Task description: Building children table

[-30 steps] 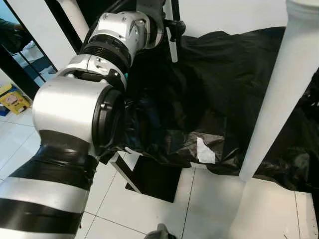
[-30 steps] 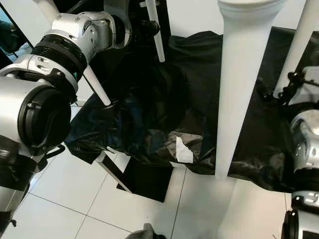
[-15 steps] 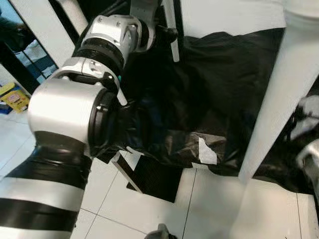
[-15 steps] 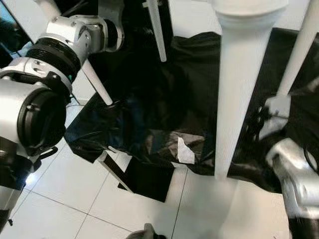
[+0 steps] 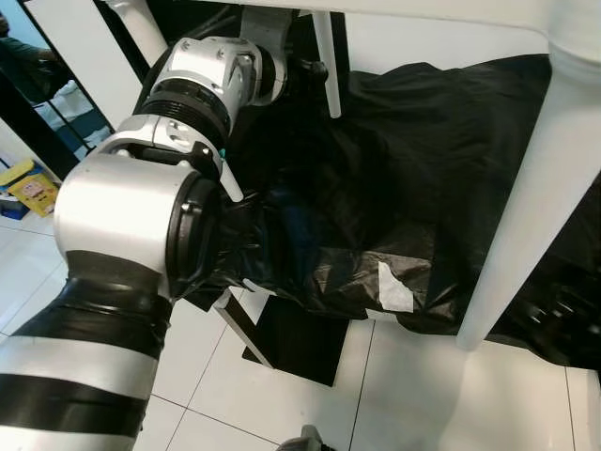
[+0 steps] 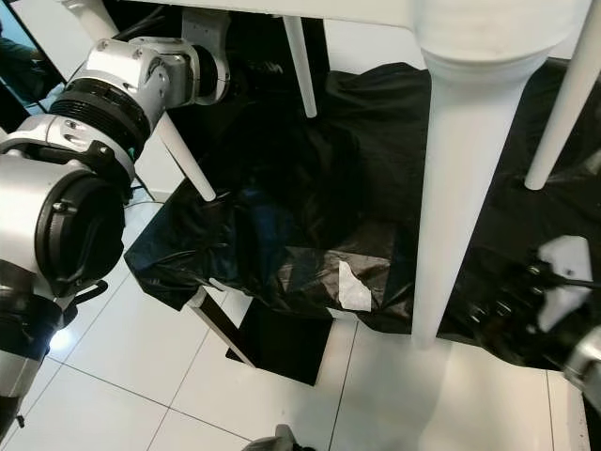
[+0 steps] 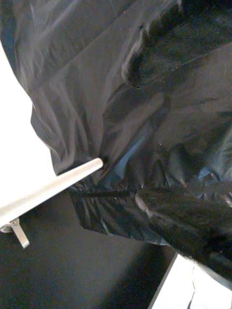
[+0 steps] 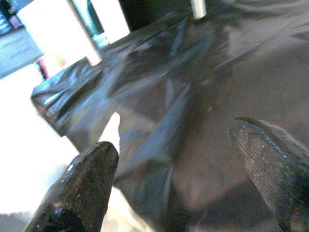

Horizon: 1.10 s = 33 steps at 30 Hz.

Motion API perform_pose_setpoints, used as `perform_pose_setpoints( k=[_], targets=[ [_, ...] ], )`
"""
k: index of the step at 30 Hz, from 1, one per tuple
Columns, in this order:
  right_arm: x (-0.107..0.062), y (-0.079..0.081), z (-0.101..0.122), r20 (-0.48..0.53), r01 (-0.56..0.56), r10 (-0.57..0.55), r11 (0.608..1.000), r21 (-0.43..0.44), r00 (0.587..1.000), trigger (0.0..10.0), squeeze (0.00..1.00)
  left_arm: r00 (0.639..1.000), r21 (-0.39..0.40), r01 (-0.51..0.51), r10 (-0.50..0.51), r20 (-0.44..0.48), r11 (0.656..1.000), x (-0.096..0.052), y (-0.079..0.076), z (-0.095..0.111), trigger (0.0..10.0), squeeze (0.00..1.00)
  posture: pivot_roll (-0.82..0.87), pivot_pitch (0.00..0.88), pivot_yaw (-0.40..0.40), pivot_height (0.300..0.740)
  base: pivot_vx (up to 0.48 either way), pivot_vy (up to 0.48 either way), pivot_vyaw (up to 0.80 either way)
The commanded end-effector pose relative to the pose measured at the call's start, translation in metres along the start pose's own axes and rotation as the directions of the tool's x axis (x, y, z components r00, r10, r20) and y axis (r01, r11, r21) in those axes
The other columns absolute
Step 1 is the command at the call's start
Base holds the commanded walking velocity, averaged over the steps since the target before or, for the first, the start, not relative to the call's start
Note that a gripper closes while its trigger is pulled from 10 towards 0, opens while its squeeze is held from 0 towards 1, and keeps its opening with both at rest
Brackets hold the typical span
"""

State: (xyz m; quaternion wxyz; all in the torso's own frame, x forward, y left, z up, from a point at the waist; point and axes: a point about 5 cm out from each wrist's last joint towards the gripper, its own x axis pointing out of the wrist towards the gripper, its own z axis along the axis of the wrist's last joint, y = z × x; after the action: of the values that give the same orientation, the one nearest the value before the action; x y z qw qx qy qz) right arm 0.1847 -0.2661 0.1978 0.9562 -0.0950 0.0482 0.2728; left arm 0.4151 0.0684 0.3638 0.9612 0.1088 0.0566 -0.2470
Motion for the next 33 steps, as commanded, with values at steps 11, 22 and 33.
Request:
perform_pose_setpoints(
  k=[11, 22, 33],
  targets=[
    [-0.009, 0.024, 0.020, -0.097, -0.234, 0.228, 0.971, -0.051, 0.969, 10.0, 0.00, 1.000, 0.032, -0.018, 0.018, 0.001, 0.999, -0.002, 0.003, 0.003, 10.0, 0.00, 0.02, 0.000, 0.190, 0.740, 0.000, 0.000, 0.00],
    [-0.015, 0.027, 0.020, -0.181, -0.273, 0.257, 0.959, -0.070, 0.949, 10.0, 0.00, 1.000, 0.049, -0.018, 0.018, 0.001, 0.999, -0.003, 0.003, 0.005, 10.0, 0.00, 0.02, 0.000, 0.203, 0.740, 0.000, 0.000, 0.00],
    [-0.027, 0.039, 0.014, -0.203, -0.308, 0.297, 0.951, -0.027, 0.933, 10.0, 0.00, 1.000, 0.064, -0.008, 0.008, -0.001, 0.998, -0.001, 0.000, 0.005, 10.0, 0.00, -0.01, 0.000, 0.236, 0.740, 0.000, 0.000, 0.00]
  ],
)
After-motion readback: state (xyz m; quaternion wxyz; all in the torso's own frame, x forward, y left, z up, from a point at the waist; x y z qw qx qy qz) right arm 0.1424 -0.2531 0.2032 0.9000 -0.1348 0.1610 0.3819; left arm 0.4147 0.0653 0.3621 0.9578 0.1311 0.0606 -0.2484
